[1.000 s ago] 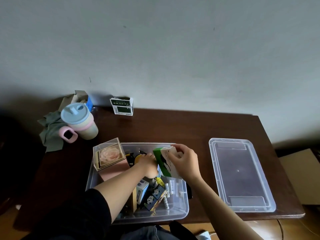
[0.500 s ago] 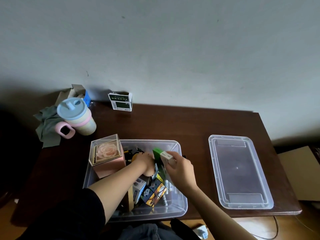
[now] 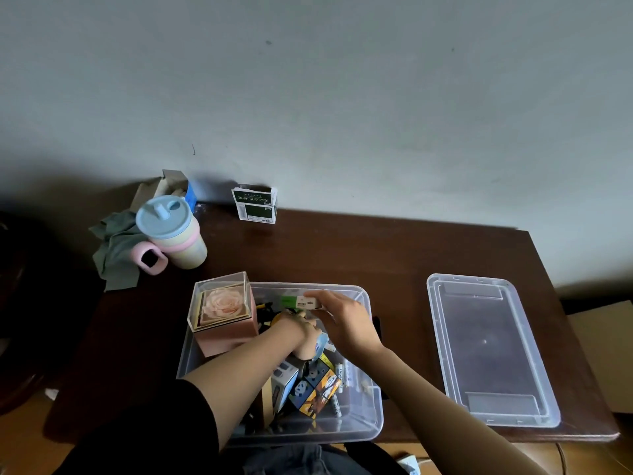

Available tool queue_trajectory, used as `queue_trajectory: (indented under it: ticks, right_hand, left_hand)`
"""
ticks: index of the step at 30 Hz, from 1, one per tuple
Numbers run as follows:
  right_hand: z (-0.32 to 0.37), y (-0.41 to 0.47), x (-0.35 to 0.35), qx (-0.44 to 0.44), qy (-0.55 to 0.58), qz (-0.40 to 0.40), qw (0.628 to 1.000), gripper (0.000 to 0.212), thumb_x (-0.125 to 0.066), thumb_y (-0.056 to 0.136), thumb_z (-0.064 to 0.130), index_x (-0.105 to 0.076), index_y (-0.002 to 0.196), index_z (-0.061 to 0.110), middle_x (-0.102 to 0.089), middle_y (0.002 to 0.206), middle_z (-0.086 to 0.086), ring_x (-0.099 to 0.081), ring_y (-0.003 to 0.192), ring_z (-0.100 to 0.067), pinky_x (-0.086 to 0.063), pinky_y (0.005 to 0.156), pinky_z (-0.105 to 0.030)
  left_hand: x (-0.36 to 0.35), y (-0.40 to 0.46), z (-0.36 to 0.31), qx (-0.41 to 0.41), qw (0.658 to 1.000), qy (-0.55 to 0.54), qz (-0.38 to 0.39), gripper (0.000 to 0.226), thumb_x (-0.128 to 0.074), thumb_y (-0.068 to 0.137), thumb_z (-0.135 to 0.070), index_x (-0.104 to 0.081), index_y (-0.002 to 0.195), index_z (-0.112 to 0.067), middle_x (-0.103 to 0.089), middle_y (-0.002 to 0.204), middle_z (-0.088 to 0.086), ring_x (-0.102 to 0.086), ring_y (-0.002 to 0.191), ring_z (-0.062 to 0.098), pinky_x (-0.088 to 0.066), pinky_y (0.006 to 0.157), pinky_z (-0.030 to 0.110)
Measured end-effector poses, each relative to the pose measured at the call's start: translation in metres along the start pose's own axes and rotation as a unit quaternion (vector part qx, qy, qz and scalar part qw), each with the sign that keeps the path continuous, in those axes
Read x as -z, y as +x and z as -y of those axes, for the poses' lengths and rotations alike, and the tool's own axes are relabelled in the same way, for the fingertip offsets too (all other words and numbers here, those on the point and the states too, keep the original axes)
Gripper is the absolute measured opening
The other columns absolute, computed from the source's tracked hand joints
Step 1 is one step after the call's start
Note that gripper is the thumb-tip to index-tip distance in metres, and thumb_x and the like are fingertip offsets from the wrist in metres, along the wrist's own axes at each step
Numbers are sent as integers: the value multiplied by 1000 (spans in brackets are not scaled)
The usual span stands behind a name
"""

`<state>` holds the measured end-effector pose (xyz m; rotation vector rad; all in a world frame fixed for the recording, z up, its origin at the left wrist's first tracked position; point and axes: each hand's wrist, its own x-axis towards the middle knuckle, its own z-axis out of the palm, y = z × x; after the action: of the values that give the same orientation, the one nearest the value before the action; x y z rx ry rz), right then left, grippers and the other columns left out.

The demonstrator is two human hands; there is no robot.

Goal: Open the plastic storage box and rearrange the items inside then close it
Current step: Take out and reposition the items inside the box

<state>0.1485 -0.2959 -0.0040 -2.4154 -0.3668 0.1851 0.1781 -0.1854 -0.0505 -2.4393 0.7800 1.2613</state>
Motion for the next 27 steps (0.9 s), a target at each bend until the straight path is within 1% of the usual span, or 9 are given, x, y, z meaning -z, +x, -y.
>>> queue_trajectory:
  ticks: [4, 7, 9, 13, 17, 20, 22, 24, 27]
  right_hand:
    - [2, 11, -14, 31, -72, -23, 997, 30, -56, 91, 10, -60, 121, 11, -68, 108, -6, -64, 93, -28, -52, 67, -38]
    - [-2, 15, -23, 42, -130, -22, 990, 26, -57, 90, 10, -61, 116, 11, -69, 98, -5, -65, 82, -28, -47, 56, -35]
    - [-7, 17, -28, 24, -166, 3, 986, 27, -54, 91, 9, -57, 117, 13, -67, 97, -4, -63, 78, -29, -43, 55, -34]
    - [-9, 21, -38, 14, -235, 69, 969, 47, -52, 83, -1, -47, 127, 15, -63, 108, -6, -61, 90, -30, -45, 67, -36]
    - [2, 37, -56, 4, -258, 120, 959, 33, -54, 91, 23, -46, 121, 13, -61, 113, -8, -58, 104, -29, -47, 80, -37]
    - [2, 40, -61, 12, -231, 134, 964, 33, -55, 92, 20, -45, 122, 11, -58, 119, -9, -53, 112, -27, -44, 89, -36]
    - [1, 32, -55, 36, -185, 125, 974, 42, -53, 89, 9, -42, 130, 9, -54, 127, -10, -48, 118, -27, -39, 96, -34]
    - [2, 19, -42, 70, -161, 77, 981, 47, -55, 86, 4, -45, 132, 7, -55, 126, -11, -49, 117, -28, -39, 98, -35]
    - [3, -1, -25, 86, -133, -43, 986, 36, -60, 80, -2, -61, 115, 3, -64, 108, -12, -59, 99, -30, -50, 82, -36]
  left_hand:
    - [-4, 0, -4, 52, 999, 10, 0, 68, -37, 93, -40, -9, 151, -18, -14, 156, 13, -23, 138, 36, -27, 109, 53]
    - [-5, -2, -5, 56, 998, -1, 16, 69, -39, 89, -29, -11, 150, -15, -16, 154, 16, -26, 135, 41, -28, 106, 56]
    - [-4, 0, -3, 48, 998, -11, 27, 69, -40, 88, -26, -11, 151, -18, -12, 157, 14, -28, 134, 44, -26, 105, 61]
    - [-12, 7, 5, 44, 998, -38, 37, 64, -41, 94, -34, -15, 150, -17, -13, 157, 12, -25, 136, 41, -25, 106, 59]
    - [-24, 14, 3, 94, 994, -59, -5, 44, -34, 100, -31, -32, 140, -12, -31, 148, 14, -27, 136, 30, -20, 113, 43]
    - [-20, 10, -9, 155, 987, -25, -26, 42, -53, 90, -27, -43, 129, -17, -45, 129, 12, -40, 121, 28, -28, 106, 40]
    - [-25, 11, -6, 130, 991, -12, -28, 49, -51, 89, -31, -38, 133, -13, -40, 133, 14, -35, 124, 32, -27, 106, 46]
    - [-29, 7, 4, 61, 997, -53, -13, 56, -40, 95, -35, -27, 144, -10, -24, 149, 15, -22, 134, 40, -22, 109, 53]
    - [-27, -3, 14, 6, 988, -152, 1, 60, -37, 97, -36, -15, 151, -19, -3, 160, 3, -6, 141, 45, -15, 112, 57]
